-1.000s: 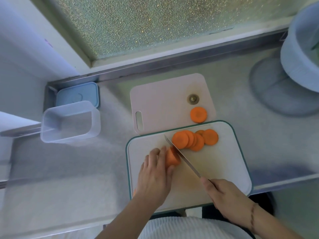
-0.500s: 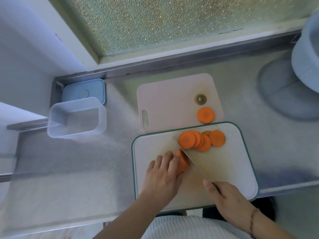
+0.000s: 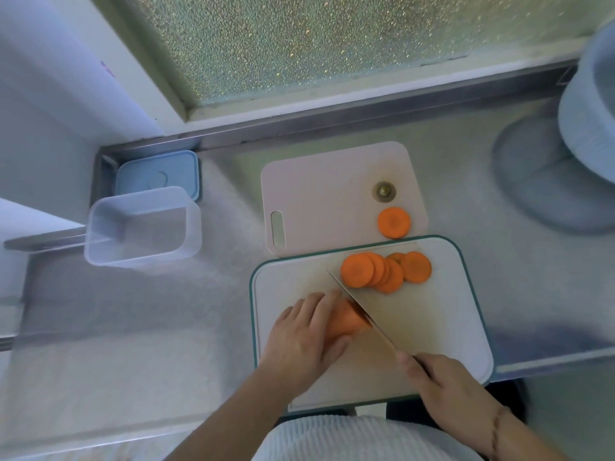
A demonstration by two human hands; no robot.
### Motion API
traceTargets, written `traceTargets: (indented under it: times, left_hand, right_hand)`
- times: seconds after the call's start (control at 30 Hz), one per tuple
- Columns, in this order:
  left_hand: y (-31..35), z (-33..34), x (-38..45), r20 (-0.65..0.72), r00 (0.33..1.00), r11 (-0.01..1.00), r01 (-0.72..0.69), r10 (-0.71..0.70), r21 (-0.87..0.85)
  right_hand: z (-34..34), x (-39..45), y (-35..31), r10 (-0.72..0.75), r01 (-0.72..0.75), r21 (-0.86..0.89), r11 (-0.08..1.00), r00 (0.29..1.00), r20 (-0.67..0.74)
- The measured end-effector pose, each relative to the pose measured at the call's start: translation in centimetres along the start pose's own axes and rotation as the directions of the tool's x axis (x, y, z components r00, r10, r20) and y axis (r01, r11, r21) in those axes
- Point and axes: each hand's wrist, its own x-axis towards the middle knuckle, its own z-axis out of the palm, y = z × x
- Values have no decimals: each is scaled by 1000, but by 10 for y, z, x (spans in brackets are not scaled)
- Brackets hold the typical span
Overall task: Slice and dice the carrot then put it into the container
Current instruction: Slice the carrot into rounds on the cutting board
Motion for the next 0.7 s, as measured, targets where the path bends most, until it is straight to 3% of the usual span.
traceTargets:
  times: [0.1, 0.17, 0.27, 0.5, 0.7]
  left_hand:
    - [6, 4, -2, -117, 989, 990, -71, 85, 121]
    - [11, 7, -1, -151, 988, 990, -12, 32, 137]
    - [12, 8, 3, -98, 995, 981, 51, -33, 186]
    - [5, 11, 1, -143, 982, 969, -87, 122, 233]
    - [1, 11, 3, -111, 984, 956, -106, 141, 272]
  right_hand:
    - [0, 0, -2, -8, 8, 21, 1000, 1000, 2]
    - [0, 1, -2, -10, 10, 28, 1000, 1000, 3]
    - [2, 4, -5, -6, 5, 31, 999, 1000, 6]
    - [-16, -9, -18, -19, 19, 27, 999, 1000, 9]
    - [-28, -42, -29, 18, -22, -72, 997, 999, -48]
